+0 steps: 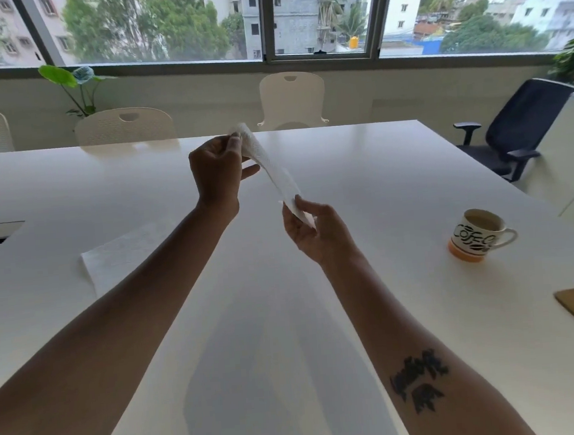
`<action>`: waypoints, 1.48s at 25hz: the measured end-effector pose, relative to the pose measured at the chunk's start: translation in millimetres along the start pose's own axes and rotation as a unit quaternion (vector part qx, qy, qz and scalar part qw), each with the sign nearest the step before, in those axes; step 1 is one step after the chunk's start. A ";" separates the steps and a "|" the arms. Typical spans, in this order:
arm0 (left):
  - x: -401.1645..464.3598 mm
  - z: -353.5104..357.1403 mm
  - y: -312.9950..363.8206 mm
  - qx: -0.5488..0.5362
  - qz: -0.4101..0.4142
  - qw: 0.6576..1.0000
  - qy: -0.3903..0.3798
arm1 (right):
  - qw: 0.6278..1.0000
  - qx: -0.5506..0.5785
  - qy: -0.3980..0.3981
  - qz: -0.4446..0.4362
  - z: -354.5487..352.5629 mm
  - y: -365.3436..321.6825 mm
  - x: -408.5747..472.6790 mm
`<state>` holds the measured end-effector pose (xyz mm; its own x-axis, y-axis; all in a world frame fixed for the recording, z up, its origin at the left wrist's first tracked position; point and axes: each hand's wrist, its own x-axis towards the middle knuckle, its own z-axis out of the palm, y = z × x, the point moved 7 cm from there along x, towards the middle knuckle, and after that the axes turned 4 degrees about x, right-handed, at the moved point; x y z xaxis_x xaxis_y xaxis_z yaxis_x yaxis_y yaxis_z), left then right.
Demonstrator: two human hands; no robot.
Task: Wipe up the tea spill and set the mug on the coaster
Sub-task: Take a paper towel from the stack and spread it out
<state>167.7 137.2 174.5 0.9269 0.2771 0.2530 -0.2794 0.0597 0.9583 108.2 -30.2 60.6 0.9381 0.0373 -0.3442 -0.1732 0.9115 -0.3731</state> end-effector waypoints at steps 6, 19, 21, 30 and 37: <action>-30.8 50.2 -41.2 0.030 -0.038 0.998 -0.031 | 0.970 -0.191 0.086 -0.120 -51.1 -111.7 -0.5; -126.9 82.0 -159.4 0.204 -0.203 0.947 -0.140 | 0.890 -0.415 0.147 -0.118 -170.7 -170.5 -8.7; -138.9 77.3 -166.7 0.224 -0.220 0.938 -0.148 | 0.886 -0.426 0.146 -0.112 -180.9 -170.2 -14.4; -176.4 57.1 -166.4 0.271 -0.262 0.909 -0.177 | 0.869 -0.461 0.136 -0.117 -200.4 -169.1 -42.8; -198.5 37.1 -168.4 0.277 -0.285 0.896 -0.200 | 0.831 -0.517 0.180 -0.098 -220.2 -159.9 -59.7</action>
<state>40.1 36.6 -32.2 0.9257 -0.0198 -0.3777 0.3327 -0.4328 0.8379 13.8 -268.4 -48.8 0.8604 -0.3651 -0.3555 -0.3674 0.0390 -0.9293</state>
